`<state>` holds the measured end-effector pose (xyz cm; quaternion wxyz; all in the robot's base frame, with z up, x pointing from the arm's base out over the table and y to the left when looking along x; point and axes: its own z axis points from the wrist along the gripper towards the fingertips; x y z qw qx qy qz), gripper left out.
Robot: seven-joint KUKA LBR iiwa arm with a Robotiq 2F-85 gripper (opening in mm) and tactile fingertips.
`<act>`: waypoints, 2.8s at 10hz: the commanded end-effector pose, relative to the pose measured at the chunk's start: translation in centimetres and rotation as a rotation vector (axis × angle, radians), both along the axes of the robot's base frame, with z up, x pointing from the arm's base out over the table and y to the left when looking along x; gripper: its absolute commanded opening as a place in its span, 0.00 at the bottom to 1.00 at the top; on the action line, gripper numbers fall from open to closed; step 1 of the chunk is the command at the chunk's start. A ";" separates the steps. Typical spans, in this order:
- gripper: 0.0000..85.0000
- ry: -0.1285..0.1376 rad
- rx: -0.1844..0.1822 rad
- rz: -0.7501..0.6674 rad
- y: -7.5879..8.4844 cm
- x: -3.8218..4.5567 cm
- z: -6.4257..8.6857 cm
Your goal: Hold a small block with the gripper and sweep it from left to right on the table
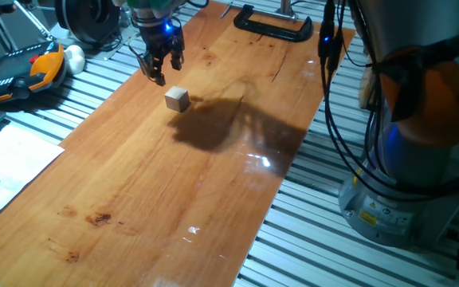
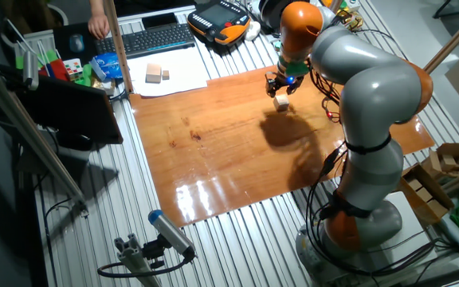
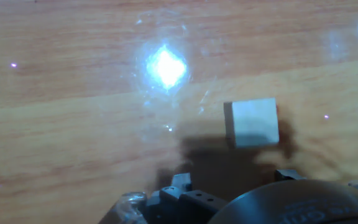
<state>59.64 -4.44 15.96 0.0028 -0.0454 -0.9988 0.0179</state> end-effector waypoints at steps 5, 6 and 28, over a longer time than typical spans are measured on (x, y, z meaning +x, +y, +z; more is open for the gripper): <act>0.92 -0.027 -0.034 0.041 -1.9 2.38 -3.6; 0.93 -0.030 -0.038 0.048 -2.2 2.71 -4.3; 0.76 -0.035 0.036 0.101 -4.6 2.69 -11.2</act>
